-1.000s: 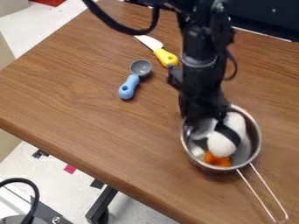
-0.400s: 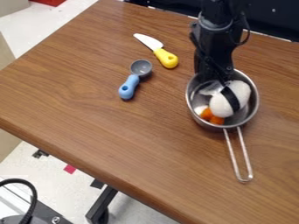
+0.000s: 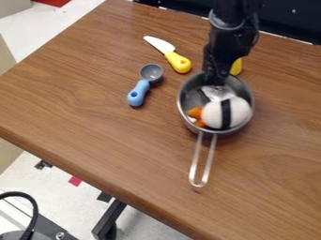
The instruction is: Move the pot in the table and turn the handle to the right
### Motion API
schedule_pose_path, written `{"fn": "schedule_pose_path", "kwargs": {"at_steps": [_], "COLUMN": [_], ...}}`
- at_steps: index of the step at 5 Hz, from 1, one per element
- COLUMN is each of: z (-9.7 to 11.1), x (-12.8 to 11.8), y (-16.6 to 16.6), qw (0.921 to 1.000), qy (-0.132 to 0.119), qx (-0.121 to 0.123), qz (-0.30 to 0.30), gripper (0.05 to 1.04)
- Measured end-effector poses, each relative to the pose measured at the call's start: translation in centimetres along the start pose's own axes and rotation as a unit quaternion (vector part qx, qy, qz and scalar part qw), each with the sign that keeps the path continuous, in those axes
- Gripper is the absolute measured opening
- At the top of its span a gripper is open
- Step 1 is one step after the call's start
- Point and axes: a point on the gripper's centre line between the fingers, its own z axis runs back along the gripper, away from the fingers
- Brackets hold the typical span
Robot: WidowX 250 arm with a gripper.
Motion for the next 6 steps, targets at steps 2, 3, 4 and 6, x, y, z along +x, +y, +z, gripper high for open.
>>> {"fn": "schedule_pose_path", "kwargs": {"at_steps": [2,3,4,6], "z": [-1.4,-1.5,-1.6,-1.6], "x": [-1.5,-1.8,-1.7,-2.0], "y": [1.8,1.9,1.9,1.4], "qw": [0.9983,0.9984,0.9984,0.9982], "qy": [0.02,0.019,0.012,-0.002], "qx": [-0.013,-0.016,-0.018,-0.047], "qz": [-0.054,-0.051,-0.052,-0.037], "gripper": [0.057,0.081,0.234,0.784]}}
